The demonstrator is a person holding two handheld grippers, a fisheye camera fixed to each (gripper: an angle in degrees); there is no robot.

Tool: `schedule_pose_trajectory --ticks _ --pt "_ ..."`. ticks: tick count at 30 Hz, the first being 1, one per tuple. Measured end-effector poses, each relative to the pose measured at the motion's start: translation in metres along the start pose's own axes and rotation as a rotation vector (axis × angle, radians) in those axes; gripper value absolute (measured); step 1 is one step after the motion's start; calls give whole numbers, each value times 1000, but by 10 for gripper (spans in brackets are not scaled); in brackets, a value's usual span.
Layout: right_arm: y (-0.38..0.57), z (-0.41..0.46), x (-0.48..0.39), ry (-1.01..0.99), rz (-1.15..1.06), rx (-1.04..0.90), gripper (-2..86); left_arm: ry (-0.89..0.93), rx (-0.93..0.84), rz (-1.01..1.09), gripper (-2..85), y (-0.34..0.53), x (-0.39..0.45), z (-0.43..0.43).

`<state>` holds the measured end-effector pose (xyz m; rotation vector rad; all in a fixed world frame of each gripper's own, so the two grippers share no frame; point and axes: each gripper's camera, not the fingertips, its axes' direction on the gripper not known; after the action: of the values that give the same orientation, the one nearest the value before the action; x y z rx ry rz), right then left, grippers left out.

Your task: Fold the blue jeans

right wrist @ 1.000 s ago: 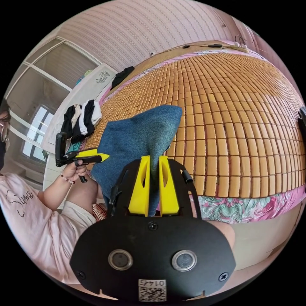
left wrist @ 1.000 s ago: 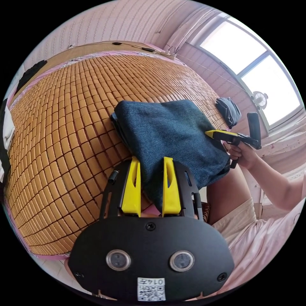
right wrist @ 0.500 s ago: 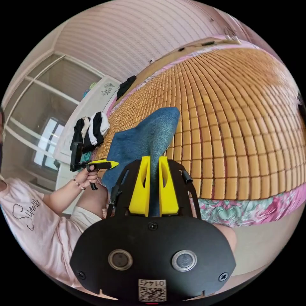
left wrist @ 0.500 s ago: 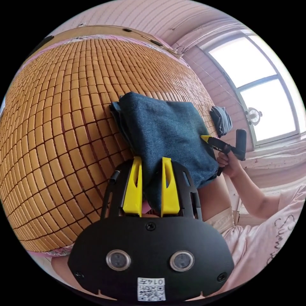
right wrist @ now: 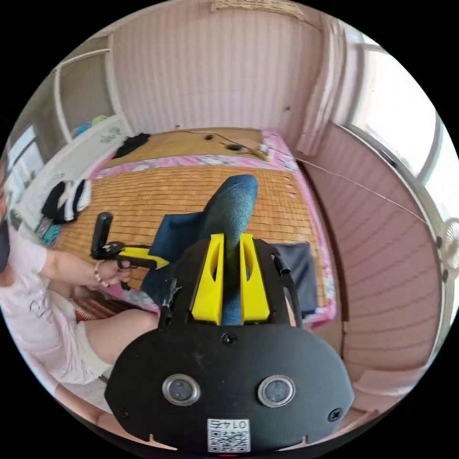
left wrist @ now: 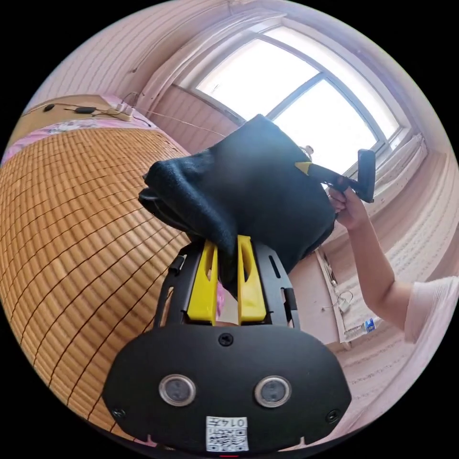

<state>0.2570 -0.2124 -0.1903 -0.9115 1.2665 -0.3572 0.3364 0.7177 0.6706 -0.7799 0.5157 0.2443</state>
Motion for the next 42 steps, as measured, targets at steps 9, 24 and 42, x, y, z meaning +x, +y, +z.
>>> schedule_pose_trajectory --ticks 9,24,42 --pt "93 214 68 257 320 -71 67 -104 -315 28 93 -158 62 251" --pt "323 174 -159 103 394 60 59 -269 -283 401 86 -142 122 -98" --pt "287 254 -795 -726 -809 67 91 -1074 408 -366 71 336 157 -1041"
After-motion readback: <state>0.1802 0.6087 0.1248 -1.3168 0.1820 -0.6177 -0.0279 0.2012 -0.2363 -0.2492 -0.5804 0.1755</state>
